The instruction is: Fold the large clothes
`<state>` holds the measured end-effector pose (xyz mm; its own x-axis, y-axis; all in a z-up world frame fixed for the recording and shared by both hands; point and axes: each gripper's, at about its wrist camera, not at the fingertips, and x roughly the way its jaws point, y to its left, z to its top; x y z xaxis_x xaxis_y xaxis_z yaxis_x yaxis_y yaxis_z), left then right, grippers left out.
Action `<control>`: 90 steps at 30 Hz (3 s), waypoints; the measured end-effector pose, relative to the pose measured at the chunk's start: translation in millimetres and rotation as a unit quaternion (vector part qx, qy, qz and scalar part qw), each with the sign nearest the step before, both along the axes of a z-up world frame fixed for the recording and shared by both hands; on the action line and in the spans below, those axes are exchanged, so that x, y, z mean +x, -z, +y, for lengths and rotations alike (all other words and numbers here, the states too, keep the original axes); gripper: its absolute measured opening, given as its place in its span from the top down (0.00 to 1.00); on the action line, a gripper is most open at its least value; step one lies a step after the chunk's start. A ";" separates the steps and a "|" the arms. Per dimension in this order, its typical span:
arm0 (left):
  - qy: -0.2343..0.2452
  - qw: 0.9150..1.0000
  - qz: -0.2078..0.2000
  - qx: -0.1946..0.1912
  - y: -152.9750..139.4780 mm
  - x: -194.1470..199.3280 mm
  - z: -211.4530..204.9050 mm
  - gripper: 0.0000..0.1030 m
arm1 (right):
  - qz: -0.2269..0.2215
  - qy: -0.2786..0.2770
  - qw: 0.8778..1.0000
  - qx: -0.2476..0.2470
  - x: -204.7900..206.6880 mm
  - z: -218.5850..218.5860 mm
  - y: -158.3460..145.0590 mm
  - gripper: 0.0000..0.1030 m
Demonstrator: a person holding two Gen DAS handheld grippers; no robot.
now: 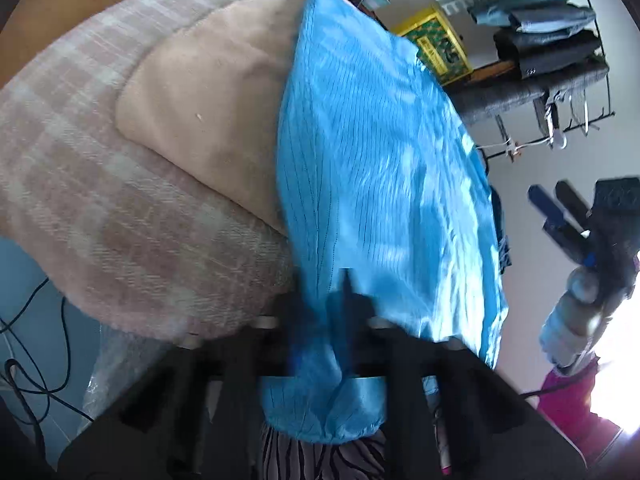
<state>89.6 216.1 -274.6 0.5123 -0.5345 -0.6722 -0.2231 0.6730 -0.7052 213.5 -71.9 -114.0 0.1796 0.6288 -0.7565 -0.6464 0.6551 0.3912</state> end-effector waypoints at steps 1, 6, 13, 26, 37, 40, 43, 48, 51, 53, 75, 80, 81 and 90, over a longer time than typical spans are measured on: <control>-0.003 1.000 -0.014 0.003 -4.6 0.5 -2.4 0.96 | 0.001 -0.001 1.000 -0.003 0.9 3.4 0.6 0.63; -0.006 0.998 -0.053 0.026 -25.7 -1.5 -12.0 0.98 | 0.010 -0.010 1.000 -0.018 9.9 30.9 6.4 0.62; 0.007 0.995 -0.083 0.050 -48.1 3.5 -32.0 0.98 | 0.019 -0.027 0.998 -0.062 37.2 110.1 24.0 0.50; 0.031 0.992 -0.097 0.072 -59.3 25.1 -48.1 0.98 | 0.004 -0.029 0.976 -0.217 76.2 226.6 88.8 0.51; 0.050 0.989 -0.101 0.091 -68.7 51.6 -62.2 0.99 | -0.005 -0.008 0.958 -0.286 94.1 227.6 126.3 1.00; 0.055 0.988 -0.106 0.093 -77.0 49.8 -65.9 0.99 | 0.016 0.005 0.969 -0.248 101.0 216.4 121.2 1.00; 0.064 0.986 -0.113 0.103 -85.4 52.0 -77.2 0.99 | 0.029 0.015 0.979 -0.202 105.1 201.3 110.0 1.00; 0.085 0.980 -0.128 0.126 -103.1 53.5 -96.3 0.99 | 0.042 0.033 0.990 -0.128 109.5 169.9 85.0 1.00; 0.103 0.974 -0.137 0.146 -111.9 55.0 -113.0 0.99 | 0.052 0.050 0.994 -0.080 116.5 144.4 68.6 1.00; 0.117 0.971 -0.140 0.155 -116.2 57.0 -125.3 0.99 | 0.060 0.064 0.995 -0.043 119.2 123.1 58.6 1.00; 0.318 0.920 -0.110 0.202 -80.4 81.1 -296.9 0.99 | 0.150 0.288 0.937 0.132 137.7 -173.4 94.5 1.00; 0.316 0.922 -0.109 0.194 -81.8 85.3 -306.8 0.99 | 0.121 0.271 0.948 0.114 142.6 -169.2 83.0 1.00; 0.316 0.922 -0.111 0.193 -80.3 83.5 -311.3 0.99 | 0.113 0.269 0.950 0.107 144.1 -168.8 80.0 1.00; 0.315 0.923 -0.092 0.198 -94.6 66.0 -300.6 0.88 | 0.117 0.244 0.959 0.079 144.7 -167.7 82.6 0.73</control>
<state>155.6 -84.5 -179.9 0.3083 -0.4967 -0.8113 0.4009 0.8413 -0.3628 358.2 -239.6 -196.7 0.3193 0.6236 -0.7136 -0.1593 0.7776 0.6082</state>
